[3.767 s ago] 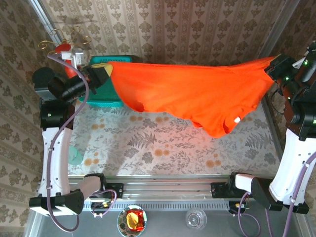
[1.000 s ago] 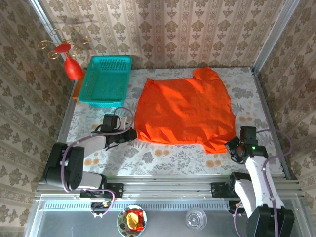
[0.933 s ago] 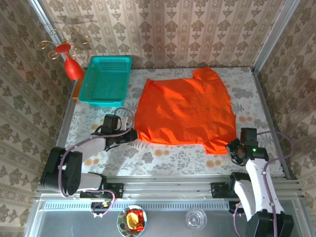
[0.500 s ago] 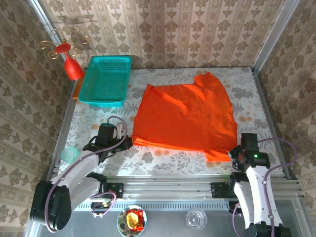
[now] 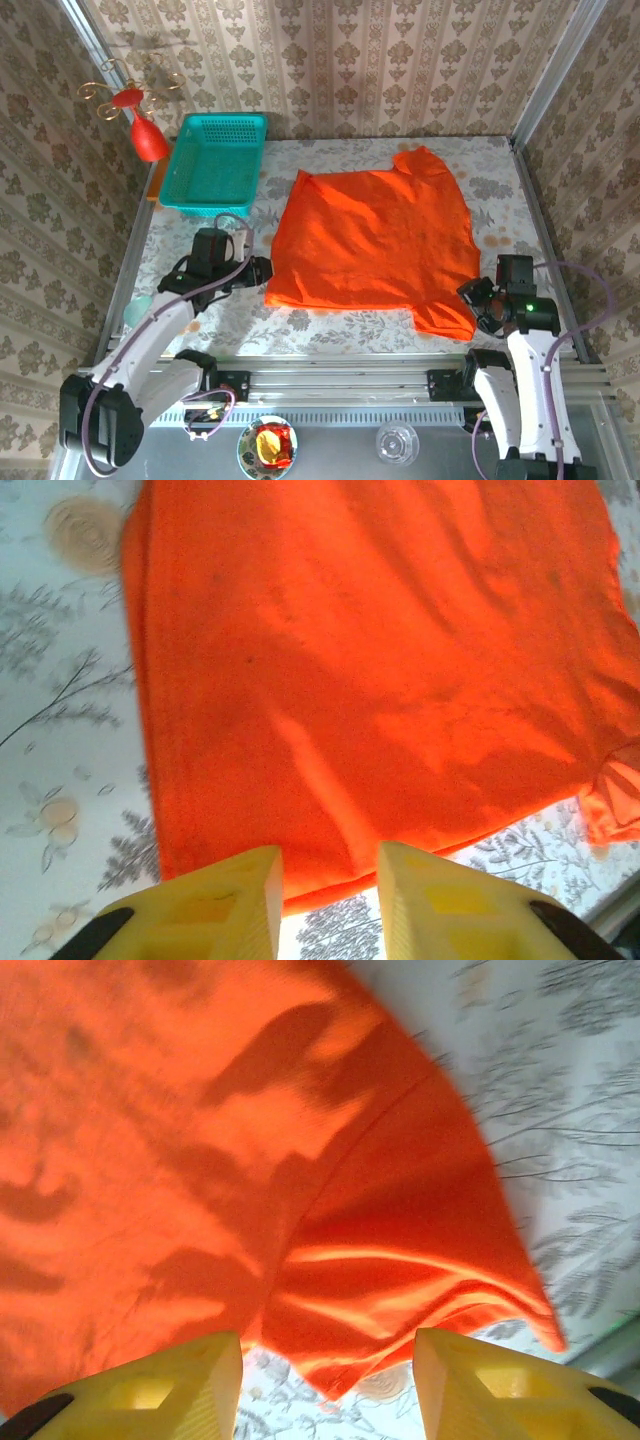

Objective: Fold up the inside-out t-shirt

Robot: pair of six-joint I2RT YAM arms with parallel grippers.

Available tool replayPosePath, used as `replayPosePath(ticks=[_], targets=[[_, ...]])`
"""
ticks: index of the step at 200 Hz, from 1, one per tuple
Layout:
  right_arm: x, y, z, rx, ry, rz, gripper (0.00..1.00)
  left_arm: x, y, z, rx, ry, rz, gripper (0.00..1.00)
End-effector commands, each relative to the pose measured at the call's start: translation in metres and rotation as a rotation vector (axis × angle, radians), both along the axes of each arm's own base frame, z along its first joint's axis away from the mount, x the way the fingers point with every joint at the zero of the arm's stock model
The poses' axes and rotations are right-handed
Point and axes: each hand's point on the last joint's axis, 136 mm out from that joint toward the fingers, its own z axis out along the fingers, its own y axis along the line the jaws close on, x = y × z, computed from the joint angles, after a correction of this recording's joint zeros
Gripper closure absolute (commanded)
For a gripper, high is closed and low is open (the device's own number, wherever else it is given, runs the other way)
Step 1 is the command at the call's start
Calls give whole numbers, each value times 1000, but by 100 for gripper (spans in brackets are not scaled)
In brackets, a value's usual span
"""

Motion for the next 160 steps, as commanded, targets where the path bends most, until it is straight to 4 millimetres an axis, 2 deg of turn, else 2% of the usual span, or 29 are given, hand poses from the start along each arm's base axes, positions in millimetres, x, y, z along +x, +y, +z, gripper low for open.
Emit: replayPosePath(ticks=[1,37,61,78,97,112,142,160], targets=[[29,38,4,128,-69,221,51,-6,-17,-11,7,56,-117,72],[48,81,-24,222,-2,431,48,-2,-45,-36,-17,158,-236,72],[54,92,-43,214,30,481,45,2,-49,-56,-19,193,-232,76],[53,88,-61,195,71,462,42,-3,-45,-74,-13,238,-211,76],[43,80,-79,165,128,434,41,-17,-41,-93,-11,304,-195,76],[32,70,-91,129,176,389,41,-29,-34,-106,-5,347,-165,82],[9,46,-105,38,256,253,41,-49,-17,-124,40,408,-94,84],[-3,37,-106,18,291,165,41,-59,-10,-130,73,440,-71,85]])
